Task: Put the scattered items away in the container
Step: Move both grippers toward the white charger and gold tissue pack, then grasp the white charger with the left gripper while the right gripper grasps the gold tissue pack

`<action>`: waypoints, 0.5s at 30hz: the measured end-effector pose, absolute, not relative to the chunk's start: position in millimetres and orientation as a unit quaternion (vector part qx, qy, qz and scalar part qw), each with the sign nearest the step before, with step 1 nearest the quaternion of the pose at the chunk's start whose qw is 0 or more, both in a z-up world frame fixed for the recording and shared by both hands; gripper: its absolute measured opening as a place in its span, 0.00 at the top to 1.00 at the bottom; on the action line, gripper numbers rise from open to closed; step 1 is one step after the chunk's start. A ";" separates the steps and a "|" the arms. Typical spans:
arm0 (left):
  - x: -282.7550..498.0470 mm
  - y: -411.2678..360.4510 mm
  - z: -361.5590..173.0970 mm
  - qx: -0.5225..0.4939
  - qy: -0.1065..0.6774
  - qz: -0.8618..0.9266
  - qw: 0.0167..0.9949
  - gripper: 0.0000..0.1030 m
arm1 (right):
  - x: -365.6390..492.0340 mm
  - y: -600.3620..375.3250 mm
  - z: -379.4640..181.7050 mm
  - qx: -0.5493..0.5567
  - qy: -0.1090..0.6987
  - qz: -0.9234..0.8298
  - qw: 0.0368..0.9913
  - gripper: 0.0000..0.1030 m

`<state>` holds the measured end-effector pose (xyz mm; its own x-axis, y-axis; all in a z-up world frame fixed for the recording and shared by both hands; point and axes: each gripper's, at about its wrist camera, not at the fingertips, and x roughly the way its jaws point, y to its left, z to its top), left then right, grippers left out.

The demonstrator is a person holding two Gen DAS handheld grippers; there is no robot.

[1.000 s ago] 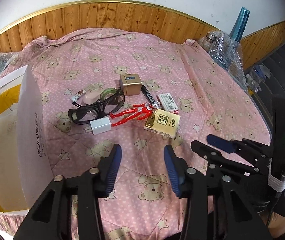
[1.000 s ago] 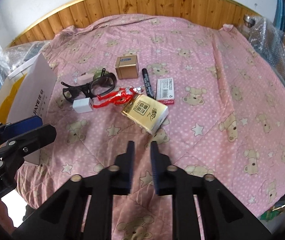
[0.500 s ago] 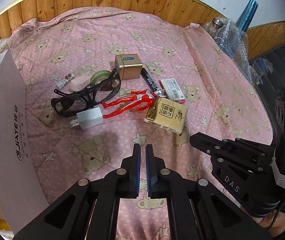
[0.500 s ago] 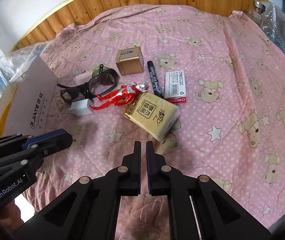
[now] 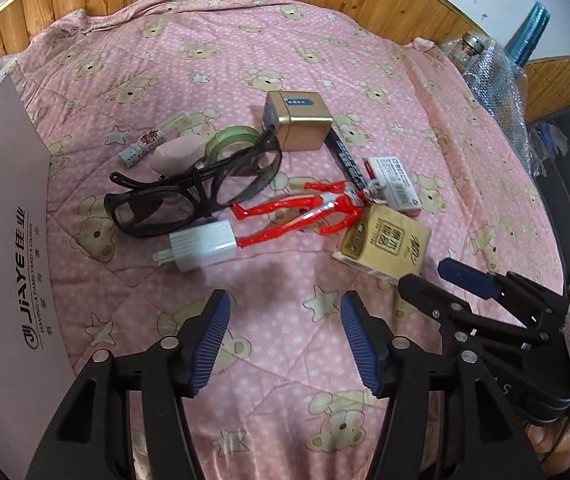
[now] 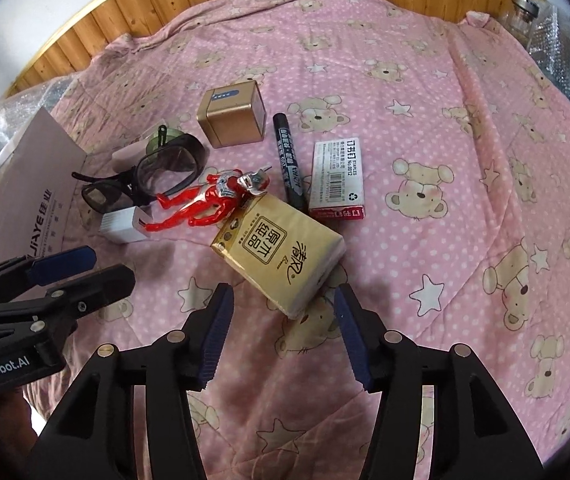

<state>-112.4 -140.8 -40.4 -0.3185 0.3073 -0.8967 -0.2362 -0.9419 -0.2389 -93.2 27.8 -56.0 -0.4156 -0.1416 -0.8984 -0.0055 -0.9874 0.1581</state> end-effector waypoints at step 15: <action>-164.4 -147.1 -54.9 -0.538 -0.017 0.836 0.111 0.37 | -123.5 33.4 -76.6 0.547 -0.118 -0.825 0.076 0.41</action>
